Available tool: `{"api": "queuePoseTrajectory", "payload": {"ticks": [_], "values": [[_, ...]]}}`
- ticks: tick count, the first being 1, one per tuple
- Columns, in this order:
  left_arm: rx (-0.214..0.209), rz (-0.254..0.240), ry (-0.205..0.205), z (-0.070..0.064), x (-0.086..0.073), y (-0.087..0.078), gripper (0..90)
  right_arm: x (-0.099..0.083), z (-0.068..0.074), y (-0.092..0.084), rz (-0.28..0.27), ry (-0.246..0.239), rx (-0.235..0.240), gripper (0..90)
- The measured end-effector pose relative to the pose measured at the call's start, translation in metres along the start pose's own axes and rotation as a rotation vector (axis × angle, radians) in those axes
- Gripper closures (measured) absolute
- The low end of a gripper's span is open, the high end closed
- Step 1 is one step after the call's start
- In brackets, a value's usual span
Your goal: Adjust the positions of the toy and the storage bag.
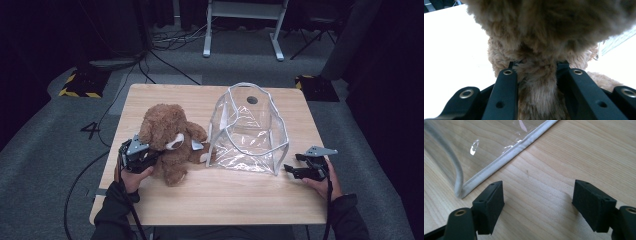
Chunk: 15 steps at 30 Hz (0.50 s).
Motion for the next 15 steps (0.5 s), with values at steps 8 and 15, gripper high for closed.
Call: {"api": "queuePoseTrajectory", "payload": {"ticks": [8,15], "values": [[0.007,-0.003,0.017,-0.0019,0.0027,0.0011,72.7,-0.0006,0.0010,-0.0002,-0.008,0.002,-0.005,24.1],[0.028,-0.015,0.027,-0.0025,0.0034,0.0009,73.0,-0.0006,0.0010,-0.0001,-0.007,0.003,-0.005,24.0]]}}
Point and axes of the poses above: each handheld gripper's, and its own axes: y roughly forward along the jaws, x roughly out of its top, z roughly to its left, the point moved 8 cm from there along y, roughly forward along the jaws, and after that the axes turned 8 degrees about -z, right-handed, at the moved point
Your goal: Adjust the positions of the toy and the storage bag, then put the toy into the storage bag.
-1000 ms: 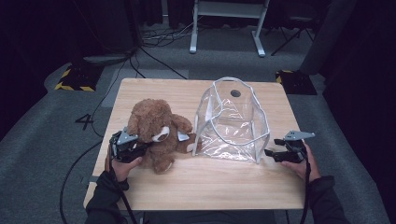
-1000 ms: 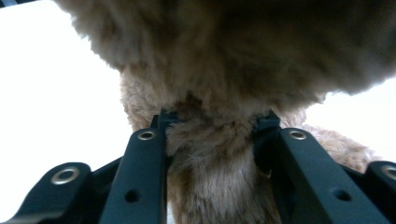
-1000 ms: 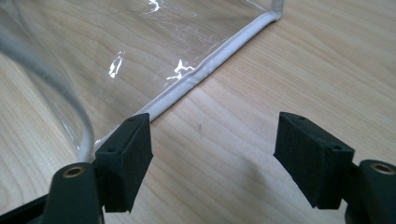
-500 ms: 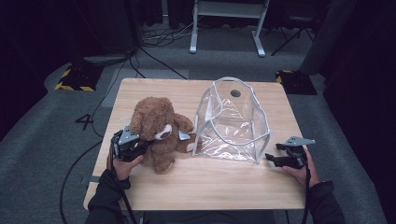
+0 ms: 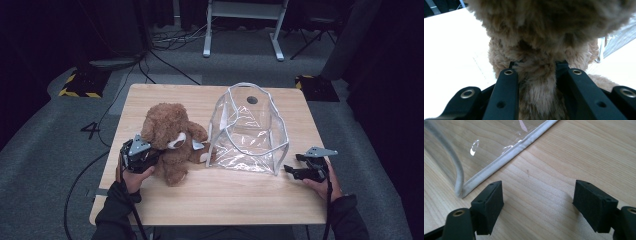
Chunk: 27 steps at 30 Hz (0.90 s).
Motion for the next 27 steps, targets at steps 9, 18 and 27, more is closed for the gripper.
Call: {"api": "queuePoseTrajectory", "payload": {"ticks": [9,18,27], "values": [[-0.004,-0.033,-0.008,-0.003,0.005,-0.001,73.7,0.000,0.000,0.000,0.000,0.000,0.000,24.0],[-0.014,-0.101,-0.007,-0.014,0.021,-0.009,74.2,0.000,0.000,0.000,0.001,-0.001,0.001,23.9],[-0.013,-0.160,0.003,-0.018,0.038,-0.017,74.6,0.000,0.000,0.000,0.001,-0.002,0.000,23.9]]}}
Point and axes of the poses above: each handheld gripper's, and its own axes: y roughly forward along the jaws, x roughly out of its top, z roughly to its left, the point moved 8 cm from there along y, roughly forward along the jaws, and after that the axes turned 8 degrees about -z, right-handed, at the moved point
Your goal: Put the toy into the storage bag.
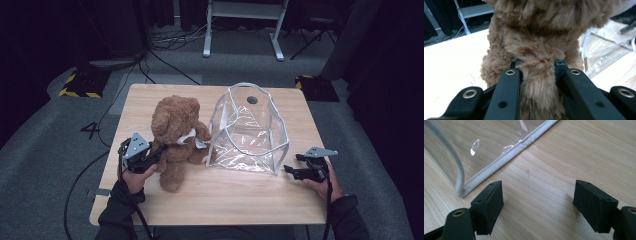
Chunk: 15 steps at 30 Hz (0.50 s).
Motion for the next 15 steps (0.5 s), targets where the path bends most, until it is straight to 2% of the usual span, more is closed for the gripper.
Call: {"api": "queuePoseTrajectory", "payload": {"ticks": [7,15], "values": [[0.011,-0.037,0.010,0.000,0.012,-0.004,74.6,0.000,0.000,0.000,0.000,0.000,0.000,23.9],[0.025,-0.084,0.001,0.003,0.027,-0.008,74.7,0.000,0.000,0.000,0.000,0.000,-0.001,23.9]]}}
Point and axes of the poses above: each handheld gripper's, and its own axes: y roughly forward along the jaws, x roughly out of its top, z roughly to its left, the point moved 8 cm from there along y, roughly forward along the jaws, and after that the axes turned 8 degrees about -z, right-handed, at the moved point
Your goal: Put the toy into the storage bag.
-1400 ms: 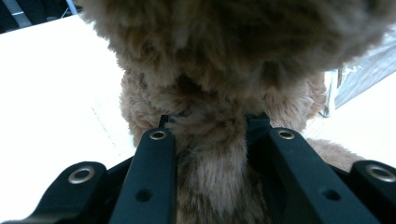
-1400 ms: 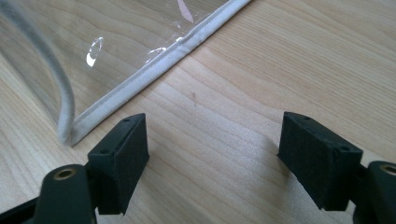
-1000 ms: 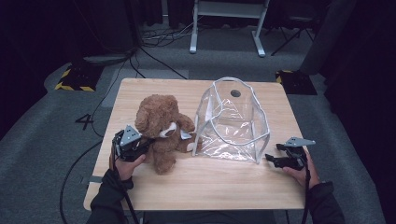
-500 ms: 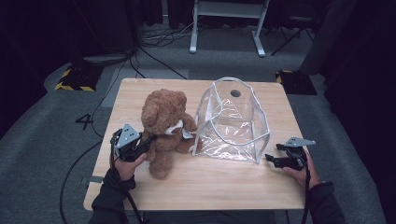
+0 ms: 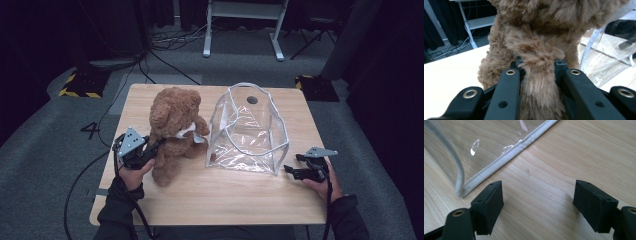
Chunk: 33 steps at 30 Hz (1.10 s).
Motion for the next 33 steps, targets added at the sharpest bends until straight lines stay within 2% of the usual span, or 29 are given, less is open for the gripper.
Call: {"api": "queuePoseTrajectory", "payload": {"ticks": [10,15,28,33], "values": [[0.011,-0.031,0.010,0.002,0.014,0.000,74.7,0.000,0.000,0.000,0.000,0.001,0.000,23.9],[0.010,-0.056,-0.001,0.003,0.024,0.001,74.7,0.000,0.000,0.000,0.000,0.000,-0.001,23.9],[0.015,-0.136,-0.010,0.009,0.069,0.003,74.7,0.000,0.000,0.000,0.000,0.001,0.000,23.9],[0.010,-0.155,0.000,0.009,0.086,0.006,74.7,0.000,0.000,0.000,0.000,0.001,0.000,23.9]]}}
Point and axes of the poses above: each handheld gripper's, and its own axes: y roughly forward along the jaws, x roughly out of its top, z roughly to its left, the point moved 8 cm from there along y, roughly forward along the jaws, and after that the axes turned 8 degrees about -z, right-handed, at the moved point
